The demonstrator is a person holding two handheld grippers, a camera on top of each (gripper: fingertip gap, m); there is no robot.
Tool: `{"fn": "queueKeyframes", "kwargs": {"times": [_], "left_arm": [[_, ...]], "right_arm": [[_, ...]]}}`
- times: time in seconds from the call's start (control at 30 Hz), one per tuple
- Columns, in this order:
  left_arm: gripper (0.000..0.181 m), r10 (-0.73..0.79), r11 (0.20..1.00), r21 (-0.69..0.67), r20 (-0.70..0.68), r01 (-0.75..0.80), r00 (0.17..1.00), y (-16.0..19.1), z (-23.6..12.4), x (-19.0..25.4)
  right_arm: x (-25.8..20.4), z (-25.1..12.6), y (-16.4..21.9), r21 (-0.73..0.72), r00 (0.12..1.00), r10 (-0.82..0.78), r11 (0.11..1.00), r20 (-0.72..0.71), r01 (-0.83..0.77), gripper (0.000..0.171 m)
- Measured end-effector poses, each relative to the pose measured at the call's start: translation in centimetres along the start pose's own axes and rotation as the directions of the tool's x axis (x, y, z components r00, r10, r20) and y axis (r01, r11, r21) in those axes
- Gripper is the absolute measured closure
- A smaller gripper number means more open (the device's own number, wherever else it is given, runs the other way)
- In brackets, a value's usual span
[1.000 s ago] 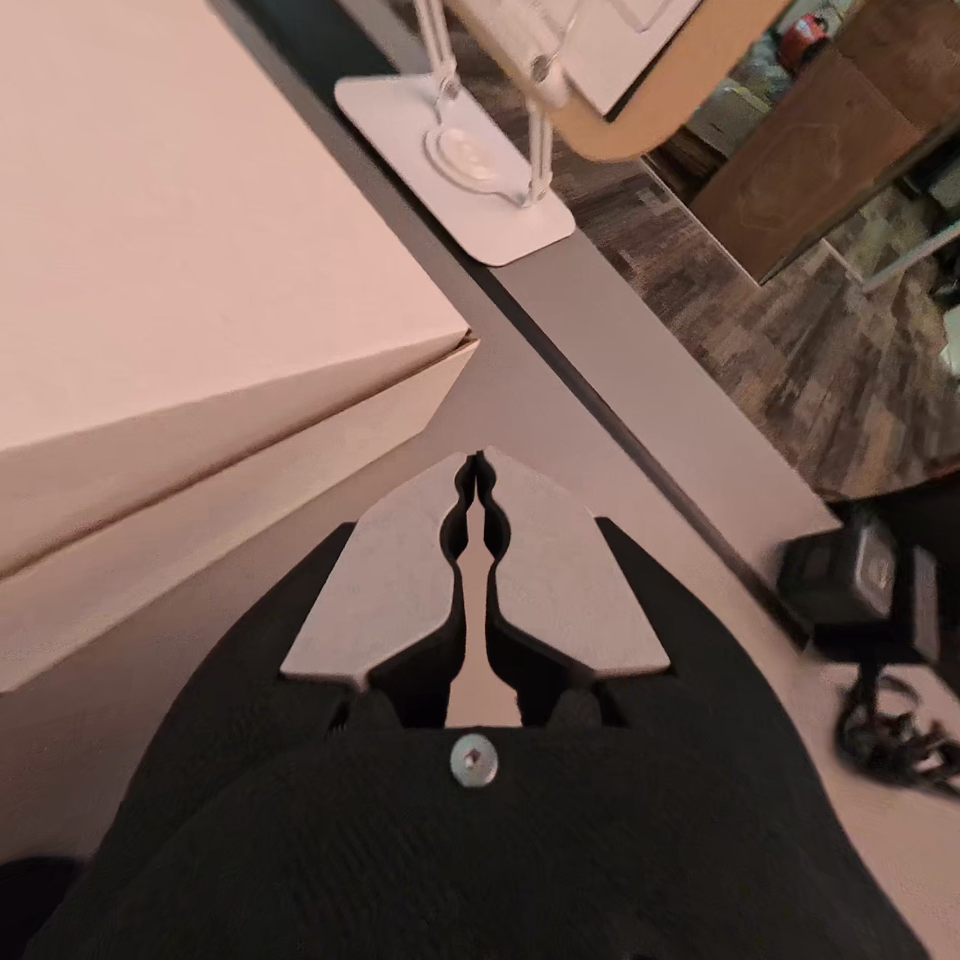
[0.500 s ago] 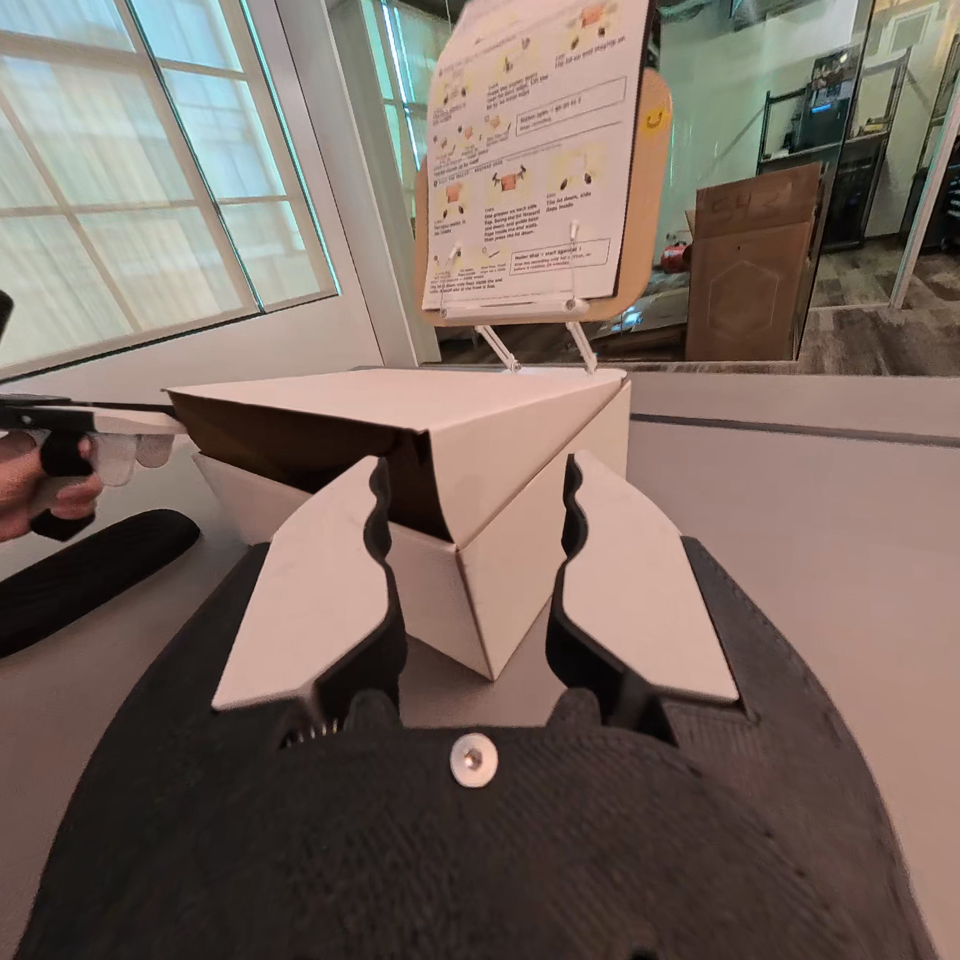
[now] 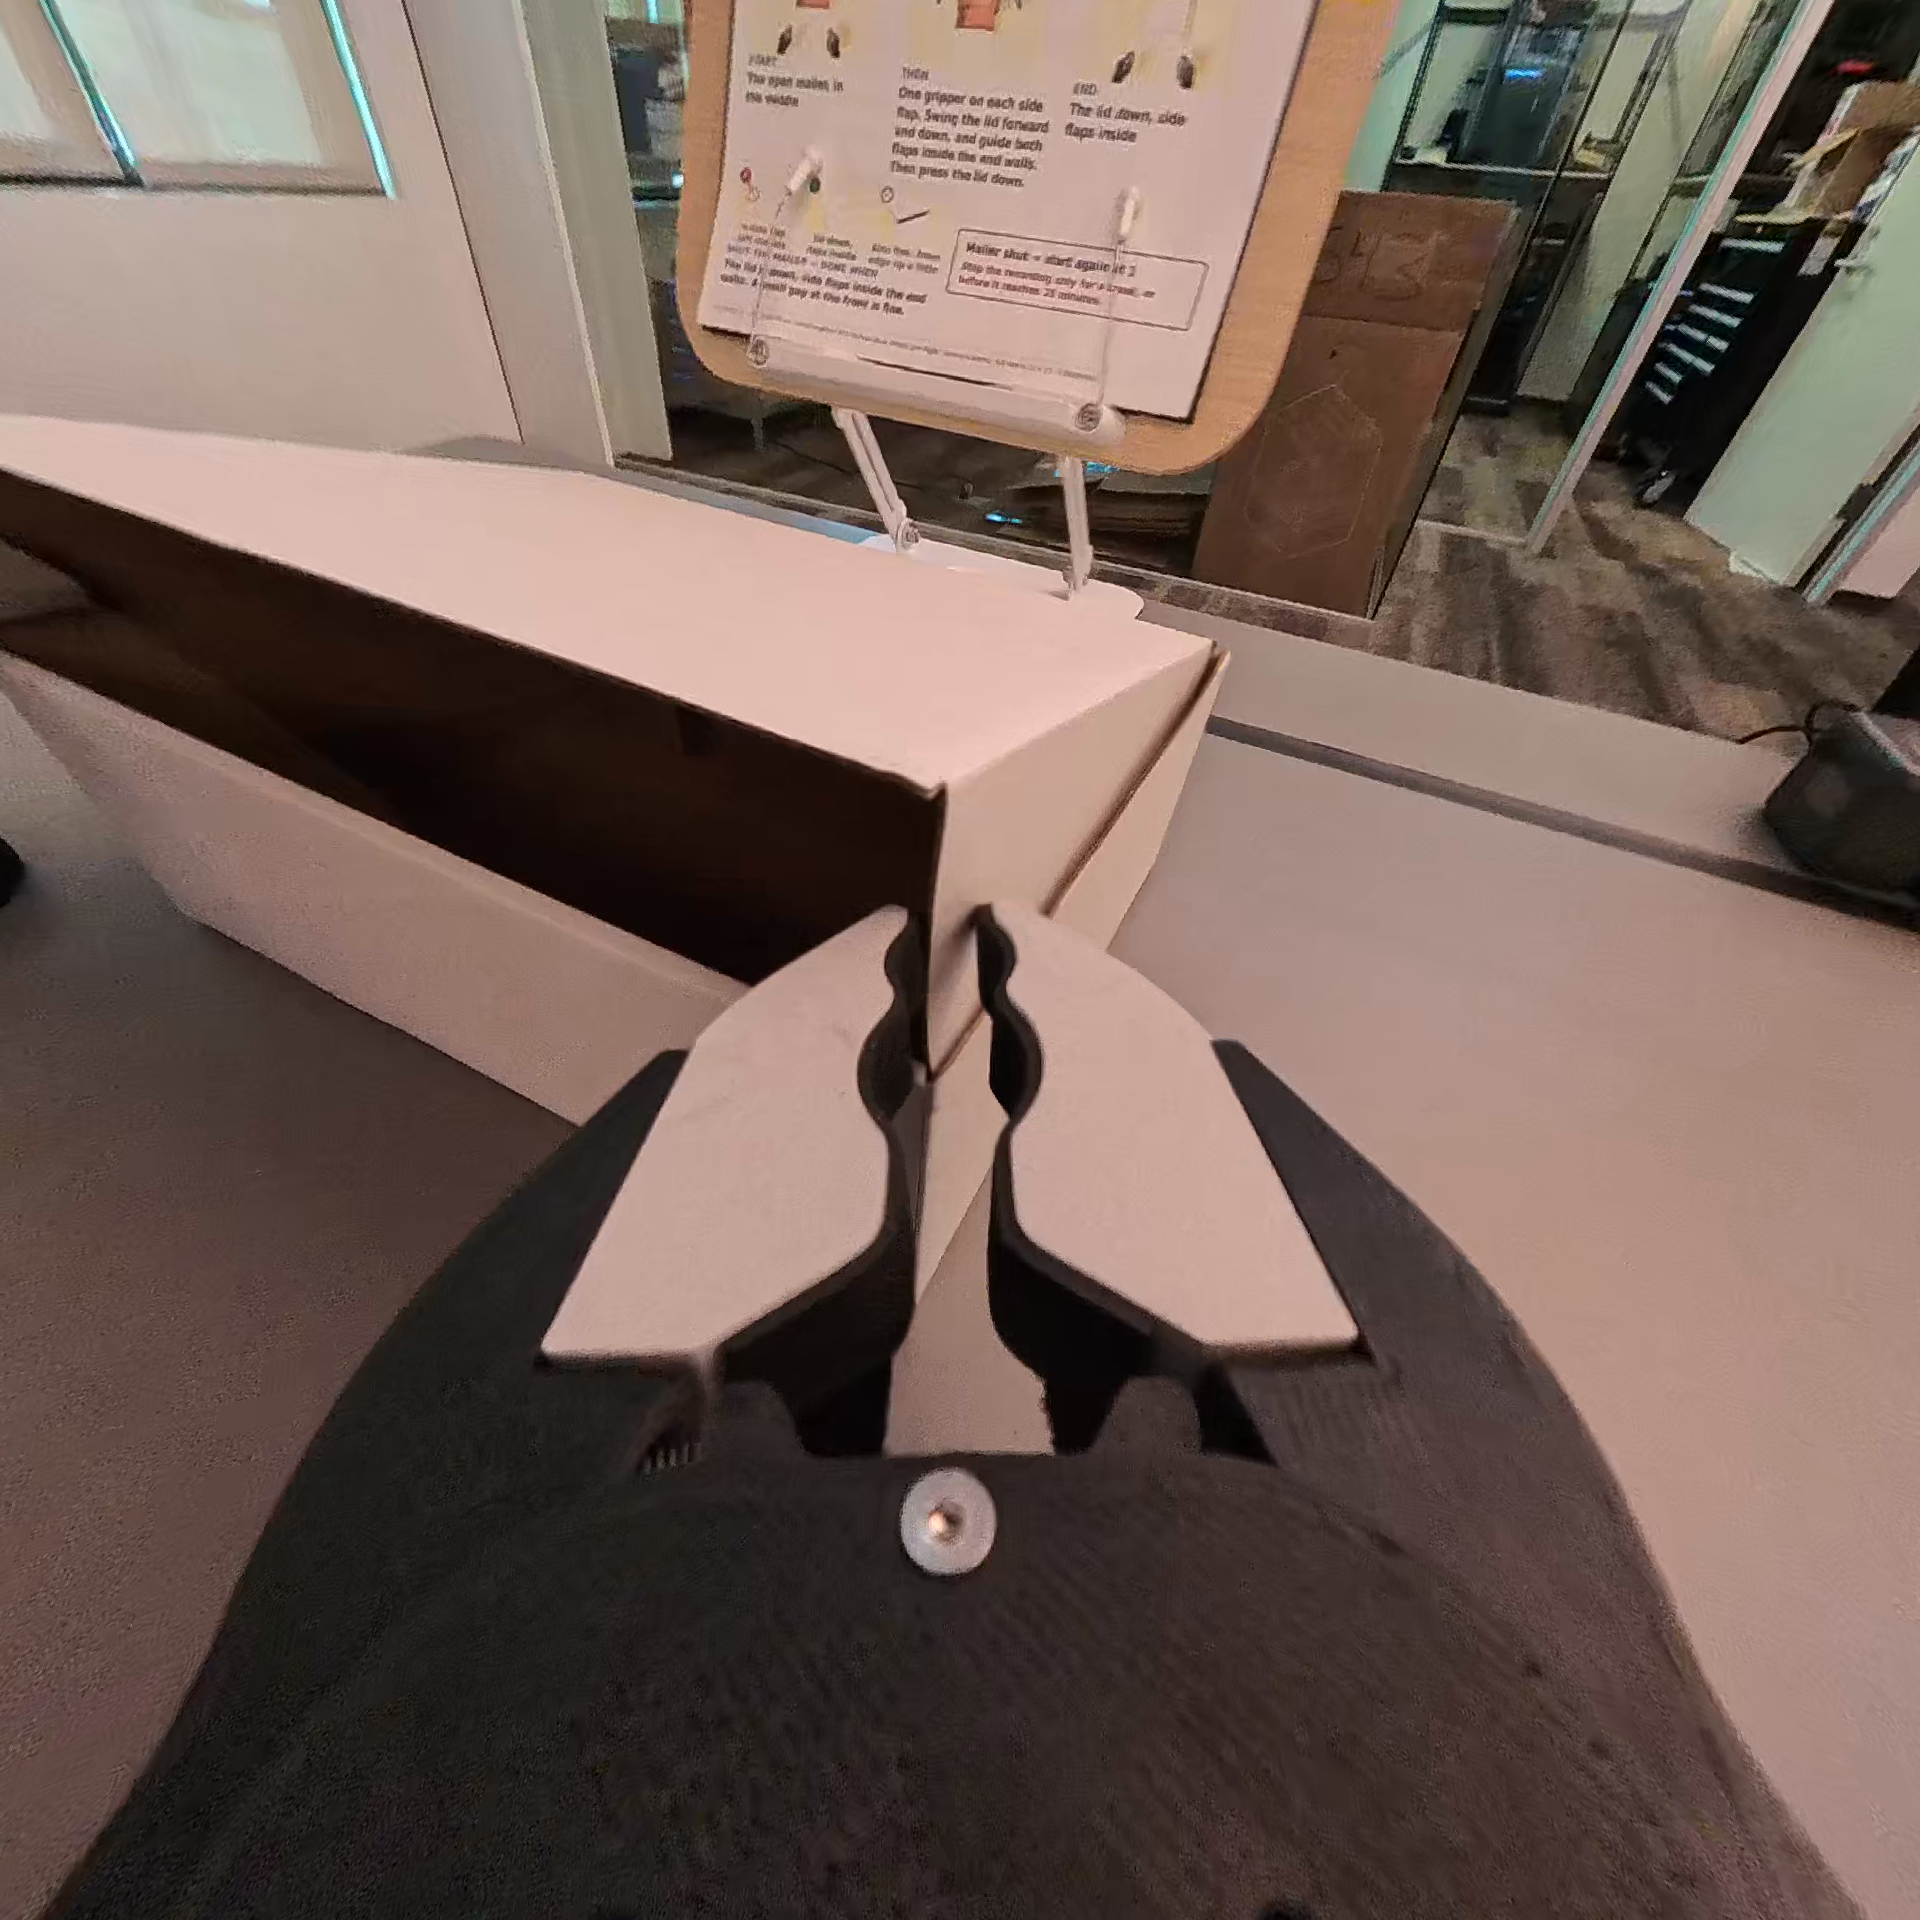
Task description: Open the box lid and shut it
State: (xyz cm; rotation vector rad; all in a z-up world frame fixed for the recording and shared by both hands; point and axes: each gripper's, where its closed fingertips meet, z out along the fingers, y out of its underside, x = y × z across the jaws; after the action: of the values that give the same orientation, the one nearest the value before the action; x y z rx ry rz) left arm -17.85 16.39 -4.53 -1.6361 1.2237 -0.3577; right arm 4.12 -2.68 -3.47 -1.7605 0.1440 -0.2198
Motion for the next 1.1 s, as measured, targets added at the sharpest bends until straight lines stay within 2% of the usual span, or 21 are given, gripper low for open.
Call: {"fn": "queueKeyframes", "kwargs": {"times": [0.1,0.27,0.33,0.4,0.47,0.57,0.63,0.73,0.87,1.1], "left_arm": [[0.171,0.151,0.987,-0.069,0.080,-0.146,0.985,0.7,0.2,-0.1],[0.172,0.140,0.988,-0.080,0.074,-0.134,0.987,0.8,0.2,0.0],[0.172,0.150,0.986,-0.087,0.078,-0.143,0.986,0.8,0.2,-0.1],[0.171,0.152,0.985,-0.091,0.079,-0.145,0.985,0.8,0.2,0.0],[0.171,0.159,0.984,-0.093,0.076,-0.151,0.984,0.8,0.2,0.0],[0.171,0.191,0.978,-0.102,0.065,-0.184,0.980,0.8,0.2,0.0],[0.170,0.225,0.969,-0.117,0.055,-0.217,0.973,0.7,0.1,0.0],[0.166,0.290,0.951,-0.124,0.036,-0.283,0.957,0.6,-0.1,-0.1],[0.147,0.298,0.952,-0.092,0.041,-0.294,0.954,0.3,-0.8,-0.5],[0.142,0.258,0.966,-0.020,0.032,-0.258,0.966,0.5,-2.1,-0.5]], "right_arm": [[0.0,0.0,0.2,-0.040,0.997,-0.073,0.997,-0.035,0.071,0.162],[0.0,0.0,0.7,-0.089,0.990,-0.133,0.988,-0.043,0.128,0.161],[-0.3,-0.5,-0.7,-0.021,0.984,-0.169,0.986,-0.050,0.168,0.147],[-0.7,-1.6,-3.1,0.087,0.951,-0.291,0.950,-0.107,0.300,0.132],[-2.4,-2.2,-4.5,0.143,0.855,-0.506,0.843,-0.117,0.518,0.131],[-5.3,-1.5,-4.2,0.117,0.597,-0.799,0.588,-0.066,0.800,0.139],[-5.4,-0.4,-4.2,0.040,0.465,-0.883,0.464,-0.061,0.885,0.140],[-5.5,0.7,-3.5,-0.033,0.353,-0.935,0.352,0.026,0.935,0.168],[-5.3,1.0,-3.3,-0.072,0.345,-0.935,0.339,0.089,0.938,0.169],[-5.4,1.0,-2.9,-0.106,0.338,-0.932,0.326,0.131,0.939,0.169]]}}
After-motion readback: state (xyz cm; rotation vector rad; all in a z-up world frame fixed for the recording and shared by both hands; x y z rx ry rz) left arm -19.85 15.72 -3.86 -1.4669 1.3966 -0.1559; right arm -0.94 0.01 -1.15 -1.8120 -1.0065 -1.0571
